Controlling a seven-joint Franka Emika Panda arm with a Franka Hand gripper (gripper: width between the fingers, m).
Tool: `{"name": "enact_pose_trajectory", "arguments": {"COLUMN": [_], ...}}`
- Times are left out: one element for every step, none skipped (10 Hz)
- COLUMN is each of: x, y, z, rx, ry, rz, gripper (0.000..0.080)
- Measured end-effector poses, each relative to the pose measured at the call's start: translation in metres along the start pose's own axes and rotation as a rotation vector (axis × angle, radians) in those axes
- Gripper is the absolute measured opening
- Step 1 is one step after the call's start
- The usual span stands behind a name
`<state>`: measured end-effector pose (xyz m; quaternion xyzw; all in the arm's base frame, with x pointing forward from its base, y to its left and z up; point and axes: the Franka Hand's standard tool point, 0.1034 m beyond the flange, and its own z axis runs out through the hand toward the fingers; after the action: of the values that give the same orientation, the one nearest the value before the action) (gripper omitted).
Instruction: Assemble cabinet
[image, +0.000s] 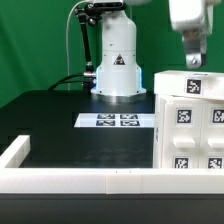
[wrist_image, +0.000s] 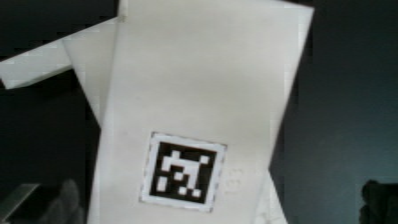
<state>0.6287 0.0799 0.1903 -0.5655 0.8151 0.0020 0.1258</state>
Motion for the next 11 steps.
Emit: {"name": "enact_pose_trajectory", "arguments": {"x": [0.0006,0.0010,-0.0002,-0.0016,-0.0018,-0.0002,0.0026,0.0017,0.0030,0.0035,0.0042], "y": [0.0007,0.0023,0.0060,0.0053,0.0050,0.0029,0.0008,0.0007,0.0003,0.0002,-0.0001], "z": [0.0019,0.0033,0.0073,0.0067,0.0072,0.0083,0.0097,0.0096,0.0099,0.0100,0.0100], "rx": [-0.002,-0.011,-0.042,-0.042,-0.045,-0.050,-0.060,-0.060,-0.061,-0.062,-0.064], "ry": [0.003,0.013,0.032,0.029,0.029,0.024,0.021,0.022,0.020,0.018,0.016], "rz": [-0.021,-0.090,-0.240,-0.357,-0.451,-0.649,-0.764,-0.812,-0.914,-0.980,-1.081], "gripper": [0.0797,0.0797,0.0797,0.0797,0.0797,0.0797,0.0797,0.0797,0.0797,0.0797,0.0797]}}
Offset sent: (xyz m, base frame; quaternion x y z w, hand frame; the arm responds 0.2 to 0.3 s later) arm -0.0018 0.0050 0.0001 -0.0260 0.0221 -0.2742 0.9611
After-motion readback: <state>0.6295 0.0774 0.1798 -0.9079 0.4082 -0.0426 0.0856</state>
